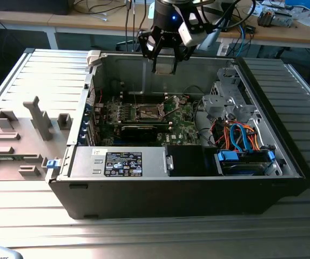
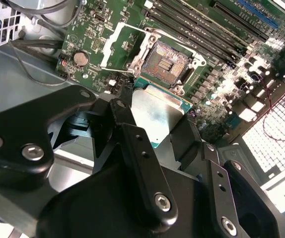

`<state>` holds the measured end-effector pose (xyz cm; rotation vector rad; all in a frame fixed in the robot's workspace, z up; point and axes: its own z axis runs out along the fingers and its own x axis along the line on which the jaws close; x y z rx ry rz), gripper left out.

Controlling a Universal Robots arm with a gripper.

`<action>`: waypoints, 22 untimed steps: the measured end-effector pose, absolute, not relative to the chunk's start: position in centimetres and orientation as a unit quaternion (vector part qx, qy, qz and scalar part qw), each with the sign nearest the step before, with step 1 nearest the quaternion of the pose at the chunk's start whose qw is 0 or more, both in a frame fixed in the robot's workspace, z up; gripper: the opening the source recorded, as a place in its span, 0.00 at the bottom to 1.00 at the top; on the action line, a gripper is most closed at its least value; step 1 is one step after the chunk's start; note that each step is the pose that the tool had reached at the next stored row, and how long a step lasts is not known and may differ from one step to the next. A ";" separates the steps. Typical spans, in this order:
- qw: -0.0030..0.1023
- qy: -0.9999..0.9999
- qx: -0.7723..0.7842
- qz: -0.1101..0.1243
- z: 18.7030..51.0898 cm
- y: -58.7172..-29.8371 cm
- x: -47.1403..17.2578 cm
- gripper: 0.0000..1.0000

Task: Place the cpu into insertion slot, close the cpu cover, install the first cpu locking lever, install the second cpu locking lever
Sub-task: 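Place the cpu into insertion slot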

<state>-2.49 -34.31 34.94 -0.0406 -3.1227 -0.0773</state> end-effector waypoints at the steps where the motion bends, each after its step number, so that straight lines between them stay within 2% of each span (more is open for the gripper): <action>1: 0.009 -1.000 -0.013 -0.025 34.9 -34.3 -2.5 0.54; 22: 0.009 -1.000 -0.013 -0.023 34.5 -34.3 -2.5 0.54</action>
